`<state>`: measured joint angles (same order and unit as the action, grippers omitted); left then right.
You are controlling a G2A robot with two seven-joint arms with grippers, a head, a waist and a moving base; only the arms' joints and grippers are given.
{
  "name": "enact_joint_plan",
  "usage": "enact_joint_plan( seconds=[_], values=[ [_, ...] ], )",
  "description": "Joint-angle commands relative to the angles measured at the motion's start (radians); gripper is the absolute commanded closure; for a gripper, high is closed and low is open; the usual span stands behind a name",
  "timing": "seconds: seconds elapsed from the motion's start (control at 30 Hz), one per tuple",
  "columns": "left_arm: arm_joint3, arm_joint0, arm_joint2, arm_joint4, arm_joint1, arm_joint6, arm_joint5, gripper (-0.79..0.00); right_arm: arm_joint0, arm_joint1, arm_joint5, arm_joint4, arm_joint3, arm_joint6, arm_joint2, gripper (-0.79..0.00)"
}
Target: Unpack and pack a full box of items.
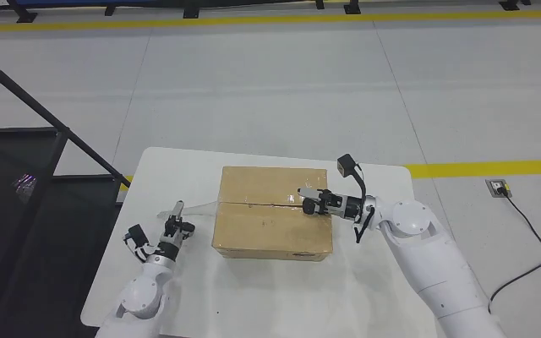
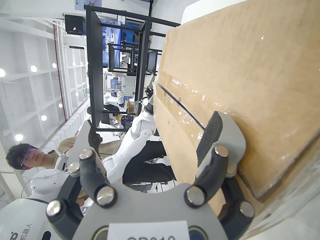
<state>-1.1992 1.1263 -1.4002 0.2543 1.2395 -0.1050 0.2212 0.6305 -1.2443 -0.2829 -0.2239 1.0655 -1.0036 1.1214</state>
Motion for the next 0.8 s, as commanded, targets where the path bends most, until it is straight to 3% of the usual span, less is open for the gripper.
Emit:
enact_joint_plan(
  seconds=[0.0,0.2,0.37,0.53,0.77],
  values=[
    [0.051,-0.041,0.023,0.022,0.010,0.011,-0.003,-0.785,0.000,0.000,0.000,0.000,0.000,0.000,0.000,-0.785],
    [0.160,-0.142,0.053,0.110,0.035,0.038,0.040,-0.785,0.000,0.000,0.000,0.000,0.000,0.000,0.000,-0.785],
    [0.168,-0.160,0.040,0.119,0.043,0.089,0.132,-0.785,0.000,0.000,0.000,0.000,0.000,0.000,0.000,-0.785],
    [0.083,-0.112,-0.003,0.090,0.038,0.134,0.210,-0.785,0.000,0.000,0.000,0.000,0.000,0.000,0.000,-0.785],
    [-0.099,-0.027,-0.066,0.025,0.029,0.166,0.243,-0.785,0.000,0.000,0.000,0.000,0.000,0.000,0.000,-0.785]
  ],
)
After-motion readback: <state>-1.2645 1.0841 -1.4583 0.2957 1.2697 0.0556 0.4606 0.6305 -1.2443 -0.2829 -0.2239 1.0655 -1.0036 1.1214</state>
